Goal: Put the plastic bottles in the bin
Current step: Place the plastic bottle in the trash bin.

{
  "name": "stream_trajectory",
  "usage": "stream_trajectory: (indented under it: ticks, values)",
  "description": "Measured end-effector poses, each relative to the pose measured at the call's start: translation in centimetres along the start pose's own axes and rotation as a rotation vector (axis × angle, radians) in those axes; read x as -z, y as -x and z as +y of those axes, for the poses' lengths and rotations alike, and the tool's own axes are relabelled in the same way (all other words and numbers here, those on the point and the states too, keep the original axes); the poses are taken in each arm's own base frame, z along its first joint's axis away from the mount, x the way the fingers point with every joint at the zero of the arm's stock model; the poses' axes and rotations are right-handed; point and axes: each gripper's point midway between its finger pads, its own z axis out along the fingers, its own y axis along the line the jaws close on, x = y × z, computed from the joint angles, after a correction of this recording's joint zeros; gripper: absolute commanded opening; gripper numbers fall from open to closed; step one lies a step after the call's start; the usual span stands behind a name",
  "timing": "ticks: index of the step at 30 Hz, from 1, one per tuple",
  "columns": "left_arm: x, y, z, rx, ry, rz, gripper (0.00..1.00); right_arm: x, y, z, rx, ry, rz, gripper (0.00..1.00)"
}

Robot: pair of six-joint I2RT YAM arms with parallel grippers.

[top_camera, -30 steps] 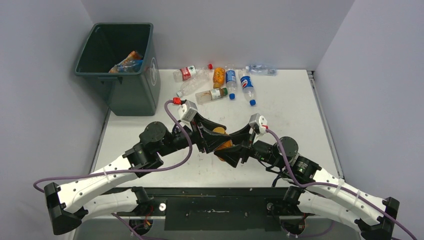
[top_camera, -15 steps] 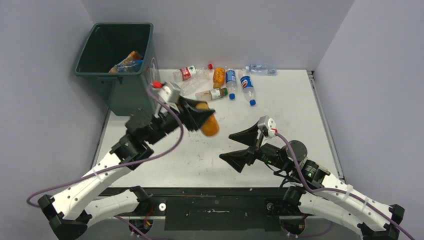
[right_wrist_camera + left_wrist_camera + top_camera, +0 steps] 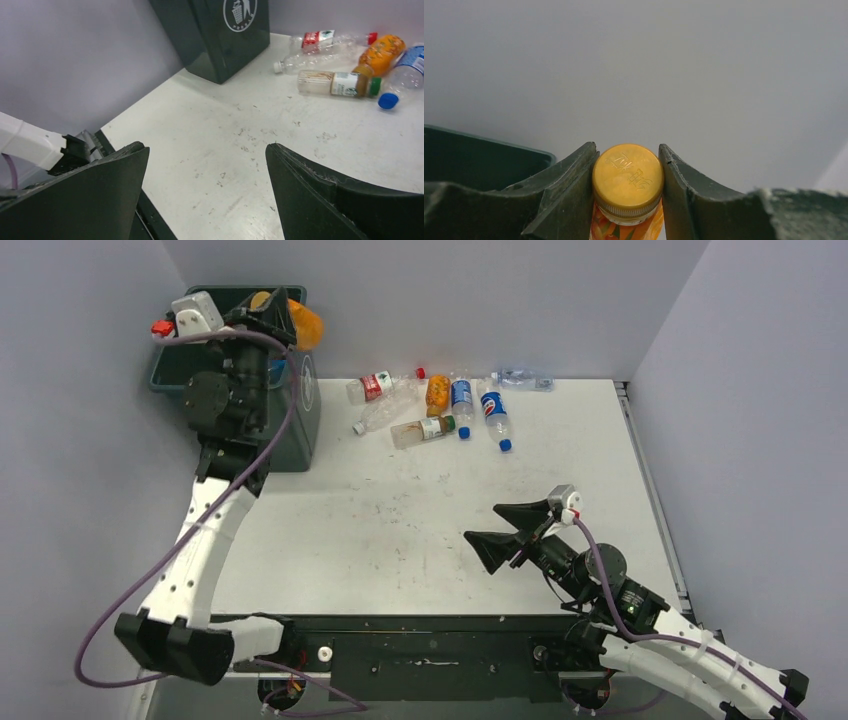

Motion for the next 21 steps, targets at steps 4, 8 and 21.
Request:
stream_trajectory:
  ticks: [4, 8, 21]
  values:
    - [-4.2, -2.8, 5.7, -0.086, 0.162, -0.025, 0.00, -0.1, -0.4, -1.5, 0.005, -0.077, -0.001, 0.91]
    - [-7.7, -4.7, 12.0, -0.152, 0.300, -0.036, 0.00, 0.7, -0.8, -3.4, -0.004, -0.159, -0.042, 0.90]
    - [-12.8, -8.3, 19.6, -0.226, 0.424, -0.047, 0.96, 1.0, -2.2, -6.0, -0.016, -0.294, -0.039, 0.90]
